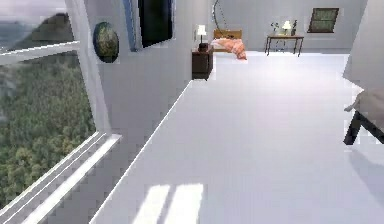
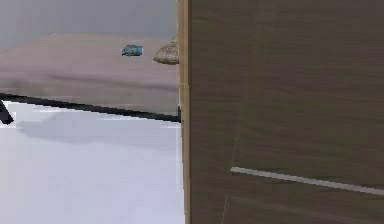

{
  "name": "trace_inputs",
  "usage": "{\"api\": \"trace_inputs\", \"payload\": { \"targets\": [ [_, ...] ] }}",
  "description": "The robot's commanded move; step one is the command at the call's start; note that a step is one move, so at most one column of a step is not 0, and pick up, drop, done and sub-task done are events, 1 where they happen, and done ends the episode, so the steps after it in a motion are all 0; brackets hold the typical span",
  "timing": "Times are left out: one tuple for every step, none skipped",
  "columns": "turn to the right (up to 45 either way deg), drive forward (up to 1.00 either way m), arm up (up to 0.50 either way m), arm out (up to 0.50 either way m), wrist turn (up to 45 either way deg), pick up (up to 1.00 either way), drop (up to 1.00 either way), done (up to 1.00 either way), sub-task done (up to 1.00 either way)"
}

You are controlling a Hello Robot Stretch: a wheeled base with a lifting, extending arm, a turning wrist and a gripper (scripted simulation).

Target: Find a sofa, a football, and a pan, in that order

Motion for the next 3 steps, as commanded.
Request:
{"api": "trace_inputs", "payload": {
  "targets": [
    [9.0,0.00,0.00,0.00,0.0,0.00,0.00,0.00,0.00],
    [0.0,0.10,0.00,0.00,0.0,0.00,0.00,0.00,0.00],
    [6.0,0.00,0.00,0.00,0.0,0.00,0.00,0.00,0.00]
  ]
}}
